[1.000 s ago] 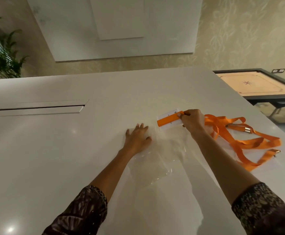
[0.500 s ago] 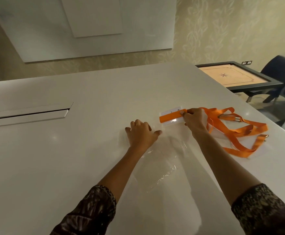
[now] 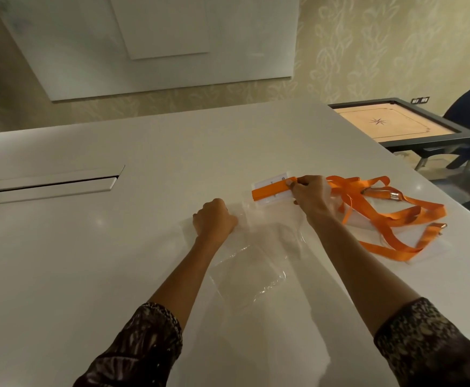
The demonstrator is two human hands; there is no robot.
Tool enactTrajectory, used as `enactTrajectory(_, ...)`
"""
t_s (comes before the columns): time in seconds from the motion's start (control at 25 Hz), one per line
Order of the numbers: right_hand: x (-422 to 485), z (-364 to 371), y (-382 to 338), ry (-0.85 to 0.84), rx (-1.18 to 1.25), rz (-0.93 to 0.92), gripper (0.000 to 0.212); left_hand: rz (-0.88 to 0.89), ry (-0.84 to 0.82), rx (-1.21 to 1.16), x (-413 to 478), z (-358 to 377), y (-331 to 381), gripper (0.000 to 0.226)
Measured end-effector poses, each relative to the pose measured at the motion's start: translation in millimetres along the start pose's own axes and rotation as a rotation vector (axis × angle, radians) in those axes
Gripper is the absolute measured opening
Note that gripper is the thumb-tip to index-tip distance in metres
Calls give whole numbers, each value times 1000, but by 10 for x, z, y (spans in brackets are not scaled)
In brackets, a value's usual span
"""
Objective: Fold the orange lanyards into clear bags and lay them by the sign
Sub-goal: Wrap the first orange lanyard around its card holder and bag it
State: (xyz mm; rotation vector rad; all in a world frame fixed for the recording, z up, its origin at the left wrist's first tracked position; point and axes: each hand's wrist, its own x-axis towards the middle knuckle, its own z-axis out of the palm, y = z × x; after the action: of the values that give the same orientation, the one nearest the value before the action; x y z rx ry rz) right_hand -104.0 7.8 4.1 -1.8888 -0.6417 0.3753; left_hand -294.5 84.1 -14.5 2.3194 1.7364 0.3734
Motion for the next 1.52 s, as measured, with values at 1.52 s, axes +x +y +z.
enactTrajectory(1.52,-335,361,-15,-151,322,35,22,-256,31,-529,-163,-209,-22,20)
